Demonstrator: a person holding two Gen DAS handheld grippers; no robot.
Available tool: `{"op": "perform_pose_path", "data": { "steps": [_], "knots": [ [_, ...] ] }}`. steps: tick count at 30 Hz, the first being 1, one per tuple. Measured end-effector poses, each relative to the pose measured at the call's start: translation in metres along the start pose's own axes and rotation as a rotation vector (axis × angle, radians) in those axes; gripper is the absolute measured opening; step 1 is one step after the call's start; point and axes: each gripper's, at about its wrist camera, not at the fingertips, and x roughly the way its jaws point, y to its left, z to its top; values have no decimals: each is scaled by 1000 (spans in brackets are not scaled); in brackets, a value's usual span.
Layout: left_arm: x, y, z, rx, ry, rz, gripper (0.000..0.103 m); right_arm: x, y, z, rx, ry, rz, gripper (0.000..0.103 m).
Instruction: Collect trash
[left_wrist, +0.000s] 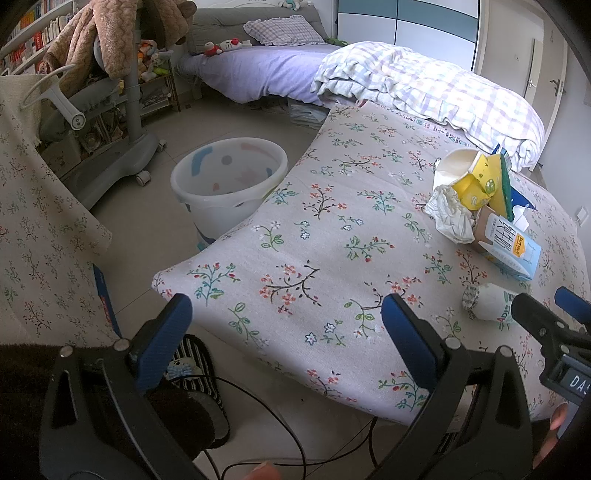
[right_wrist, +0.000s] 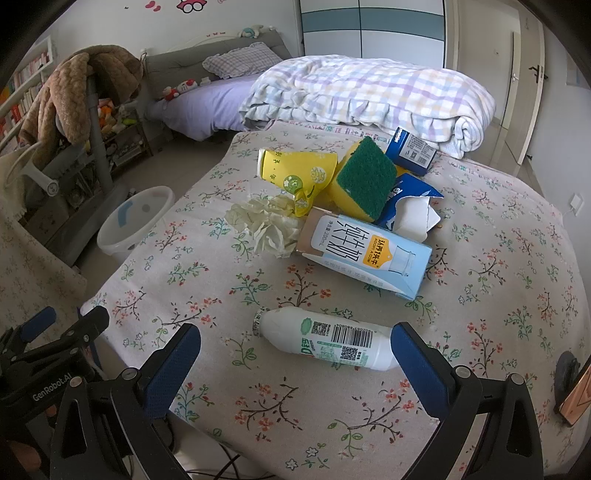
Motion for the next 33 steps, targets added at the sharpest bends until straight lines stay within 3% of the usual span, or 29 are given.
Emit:
{"op": "perform_pose_path", "data": {
  "steps": [13, 22, 28, 33],
  "knots": [
    [3, -10, -5, 12, 17, -17, 102, -1, -2, 0, 6, -7, -3, 103],
    [6, -20, -4, 54, 47, -49, 102, -2, -26, 0, 63, -3, -19, 103],
    [12, -28, -5, 103, 82, -79, 102, 5, -42, -6, 63, 44, -28, 103],
    [16, -29, -4, 111, 127, -118, 102, 13, -41, -9, -14, 110, 5, 103]
  ]
}}
